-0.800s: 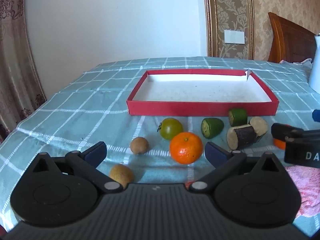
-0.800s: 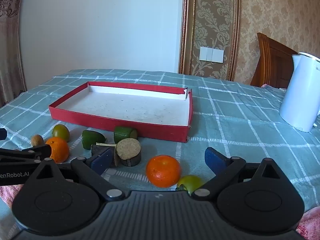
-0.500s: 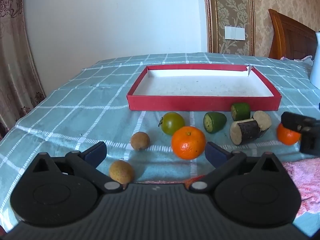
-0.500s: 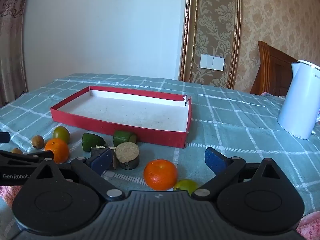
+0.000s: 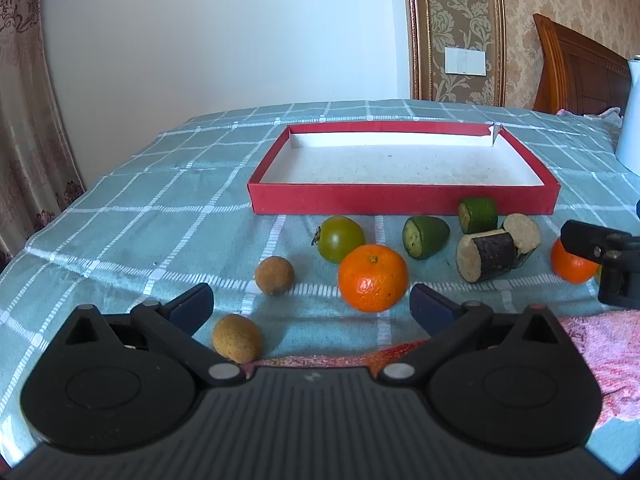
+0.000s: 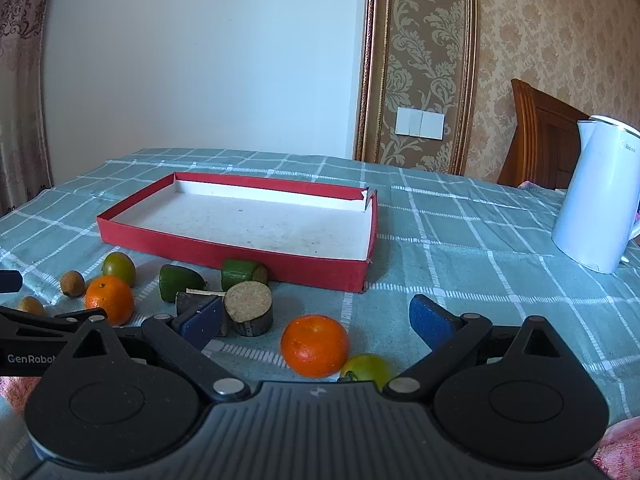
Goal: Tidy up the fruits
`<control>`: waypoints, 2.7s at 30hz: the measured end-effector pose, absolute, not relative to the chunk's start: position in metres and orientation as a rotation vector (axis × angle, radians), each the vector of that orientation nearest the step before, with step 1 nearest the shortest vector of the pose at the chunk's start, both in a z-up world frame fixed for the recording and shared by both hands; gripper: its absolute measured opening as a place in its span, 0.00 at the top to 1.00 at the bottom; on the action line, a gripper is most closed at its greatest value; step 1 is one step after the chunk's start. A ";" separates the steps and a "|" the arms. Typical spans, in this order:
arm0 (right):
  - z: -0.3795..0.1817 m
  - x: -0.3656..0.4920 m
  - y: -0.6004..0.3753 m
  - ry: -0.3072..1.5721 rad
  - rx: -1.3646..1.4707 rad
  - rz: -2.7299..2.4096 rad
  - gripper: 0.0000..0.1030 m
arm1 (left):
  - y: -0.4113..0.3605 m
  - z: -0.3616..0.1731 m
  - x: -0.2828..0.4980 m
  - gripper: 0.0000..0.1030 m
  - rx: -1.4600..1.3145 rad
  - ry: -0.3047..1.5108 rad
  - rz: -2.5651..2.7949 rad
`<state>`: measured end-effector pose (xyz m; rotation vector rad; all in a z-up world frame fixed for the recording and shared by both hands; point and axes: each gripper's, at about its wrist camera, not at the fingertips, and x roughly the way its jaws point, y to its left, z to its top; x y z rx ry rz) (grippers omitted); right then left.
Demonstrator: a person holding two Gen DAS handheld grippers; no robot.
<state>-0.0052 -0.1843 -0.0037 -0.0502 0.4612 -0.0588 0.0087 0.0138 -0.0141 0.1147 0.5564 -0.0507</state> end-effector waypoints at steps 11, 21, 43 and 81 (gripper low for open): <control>-0.002 -0.006 -0.184 0.459 -0.046 -0.073 0.03 | 0.007 -0.013 0.005 0.00 0.135 0.548 -0.051; -0.003 -0.008 -0.184 0.464 -0.050 -0.079 0.03 | 0.004 -0.013 0.003 0.00 0.149 0.546 -0.052; -0.006 -0.015 -0.186 0.449 -0.061 -0.086 0.03 | 0.001 -0.017 0.004 0.00 0.162 0.547 -0.066; -0.002 -0.054 -0.225 0.364 -0.053 -0.010 0.03 | 0.015 -0.030 -0.009 0.00 0.154 0.502 -0.114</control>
